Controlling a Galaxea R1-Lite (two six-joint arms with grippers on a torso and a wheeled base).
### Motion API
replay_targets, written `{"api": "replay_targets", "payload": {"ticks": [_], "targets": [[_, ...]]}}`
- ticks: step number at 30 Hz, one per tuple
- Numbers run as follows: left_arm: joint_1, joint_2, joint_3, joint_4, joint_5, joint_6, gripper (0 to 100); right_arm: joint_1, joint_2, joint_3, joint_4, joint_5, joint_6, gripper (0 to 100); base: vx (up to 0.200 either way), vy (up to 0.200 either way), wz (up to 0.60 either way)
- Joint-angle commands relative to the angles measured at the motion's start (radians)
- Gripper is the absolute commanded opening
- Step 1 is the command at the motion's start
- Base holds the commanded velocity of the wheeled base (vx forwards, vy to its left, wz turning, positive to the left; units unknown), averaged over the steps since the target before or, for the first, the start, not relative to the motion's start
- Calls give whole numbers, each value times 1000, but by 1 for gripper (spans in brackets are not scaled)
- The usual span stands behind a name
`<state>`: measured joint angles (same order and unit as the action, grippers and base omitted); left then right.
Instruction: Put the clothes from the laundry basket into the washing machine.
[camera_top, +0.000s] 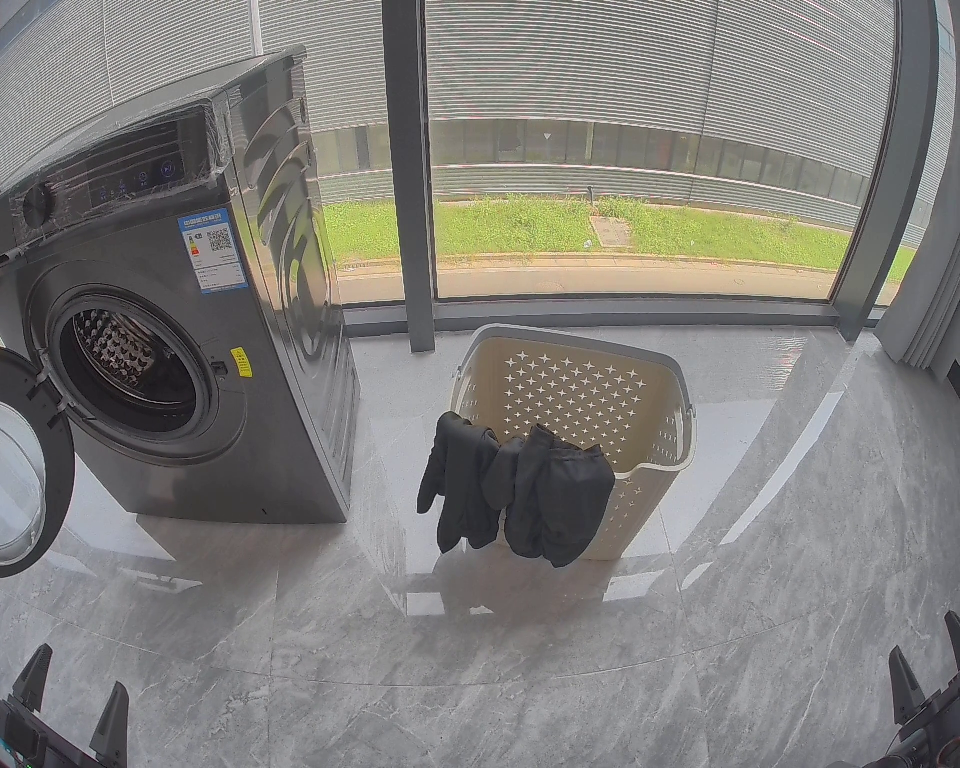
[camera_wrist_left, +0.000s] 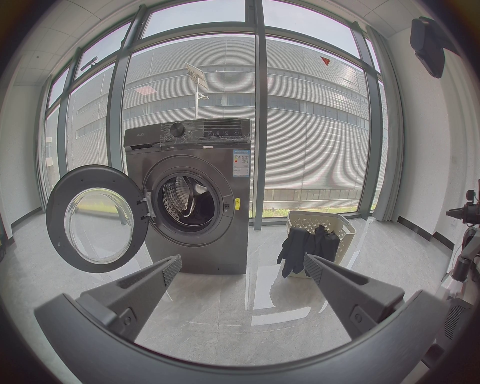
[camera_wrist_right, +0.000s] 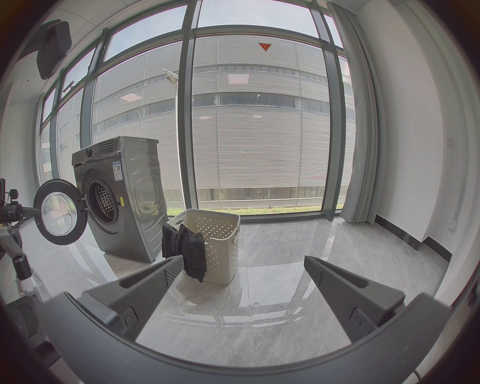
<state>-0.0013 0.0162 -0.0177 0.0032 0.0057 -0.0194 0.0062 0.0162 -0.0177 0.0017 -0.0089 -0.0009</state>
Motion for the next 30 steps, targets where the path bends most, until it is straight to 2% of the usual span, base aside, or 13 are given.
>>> {"api": "replay_targets", "payload": {"ticks": [1,6,8,9,10,11,13,16,18,20,25,26,30], "targets": [[0,-16,18,0,0,-1,100,0,-16,18,1,0,2,100,0,0,0],[0,-16,18,0,0,-4,100,-2,-16,18,-8,14,2,100,120,0,0],[0,-16,18,0,0,-5,100,0,-16,-59,-51,32,-5,100,200,0,0],[0,-16,18,0,-1,-4,100,5,-9,-165,-43,44,-5,100,200,0,0],[0,-16,18,0,-1,-4,100,5,-9,-165,-43,44,-5,100,200,0,0],[0,-16,18,0,-1,-2,100,15,45,-258,26,67,-5,100,200,0,0],[0,-16,18,0,0,-2,100,48,131,-315,110,136,5,100,200,0,0],[1,-16,18,0,0,-2,100,90,261,-315,124,224,4,100,200,0,0],[0,-16,18,0,0,-2,100,149,350,-301,100,311,-1,100,100,0,0],[0,-16,18,0,0,-2,100,183,419,-303,72,349,-7,100,0,0,0],[0,-16,18,0,0,-2,100,219,693,-306,-97,349,-19,100,0,0,0],[0,-16,18,0,0,-2,100,219,820,-306,-206,351,-18,100,0,0,0],[0,-16,18,0,0,-2,100,278,1038,-315,-373,353,-4,100,0,0,0]]}}
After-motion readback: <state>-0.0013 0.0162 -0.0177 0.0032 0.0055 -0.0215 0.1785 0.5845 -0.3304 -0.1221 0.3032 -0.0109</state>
